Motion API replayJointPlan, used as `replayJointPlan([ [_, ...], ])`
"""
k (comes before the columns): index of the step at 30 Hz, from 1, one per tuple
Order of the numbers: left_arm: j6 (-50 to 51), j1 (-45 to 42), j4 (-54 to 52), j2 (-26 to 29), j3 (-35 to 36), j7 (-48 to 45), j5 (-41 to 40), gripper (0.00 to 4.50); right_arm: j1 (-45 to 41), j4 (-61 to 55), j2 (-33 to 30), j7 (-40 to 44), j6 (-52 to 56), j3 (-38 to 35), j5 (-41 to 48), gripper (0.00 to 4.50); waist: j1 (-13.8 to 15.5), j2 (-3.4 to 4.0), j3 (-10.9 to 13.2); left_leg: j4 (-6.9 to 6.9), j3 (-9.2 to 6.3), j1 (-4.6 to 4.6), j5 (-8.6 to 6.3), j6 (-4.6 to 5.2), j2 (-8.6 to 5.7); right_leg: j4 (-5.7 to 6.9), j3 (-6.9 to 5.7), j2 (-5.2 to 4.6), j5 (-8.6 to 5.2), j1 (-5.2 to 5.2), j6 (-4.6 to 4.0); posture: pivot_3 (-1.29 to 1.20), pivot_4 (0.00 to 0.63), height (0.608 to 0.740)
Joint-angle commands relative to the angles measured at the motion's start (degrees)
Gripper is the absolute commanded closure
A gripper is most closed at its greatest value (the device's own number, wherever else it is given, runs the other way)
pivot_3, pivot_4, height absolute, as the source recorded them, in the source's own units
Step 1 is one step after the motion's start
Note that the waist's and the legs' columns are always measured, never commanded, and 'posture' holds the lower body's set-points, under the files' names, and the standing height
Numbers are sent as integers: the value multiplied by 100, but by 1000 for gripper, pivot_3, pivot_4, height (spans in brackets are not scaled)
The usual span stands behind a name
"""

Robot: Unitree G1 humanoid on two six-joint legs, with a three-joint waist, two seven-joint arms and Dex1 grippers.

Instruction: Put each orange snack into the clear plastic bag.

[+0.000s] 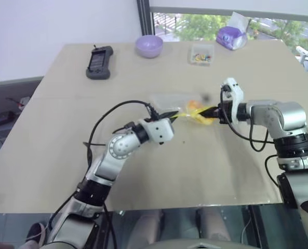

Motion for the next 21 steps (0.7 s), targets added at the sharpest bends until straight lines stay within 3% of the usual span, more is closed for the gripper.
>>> replayJointPlan([
  [1,-90,-107,9,-59,-84,-20,-38,4500,-179,-309,333,-263,21,-532,324,4493,-12,0,0,0,-1,0,0,0,1,1,0,2,0,0,0,0,150,740],
  [7,-63,-131,34,-133,-120,-33,-79,4500,-218,-187,1034,-1206,-381,-1244,356,4493,-10,1,0,0,-2,0,0,-1,0,2,0,0,0,0,0,0,150,740],
  [11,-53,-163,57,-146,-122,-27,-81,4500,52,-508,784,-1027,-790,-557,-127,4493,-8,1,-1,0,-2,0,1,-1,0,2,0,1,0,0,0,0,150,740],
  [18,0,-246,156,-186,-77,78,-27,4500,146,-695,462,-676,-748,-268,-140,1530,-23,2,-1,0,0,1,1,-1,-2,3,1,3,0,-1,0,0,150,740],
  [21,28,-261,185,-185,-73,141,32,4500,193,-839,257,-440,-636,-237,-35,1530,-12,1,-1,0,-1,0,1,-1,-1,2,0,2,0,-1,0,0,150,740],
])
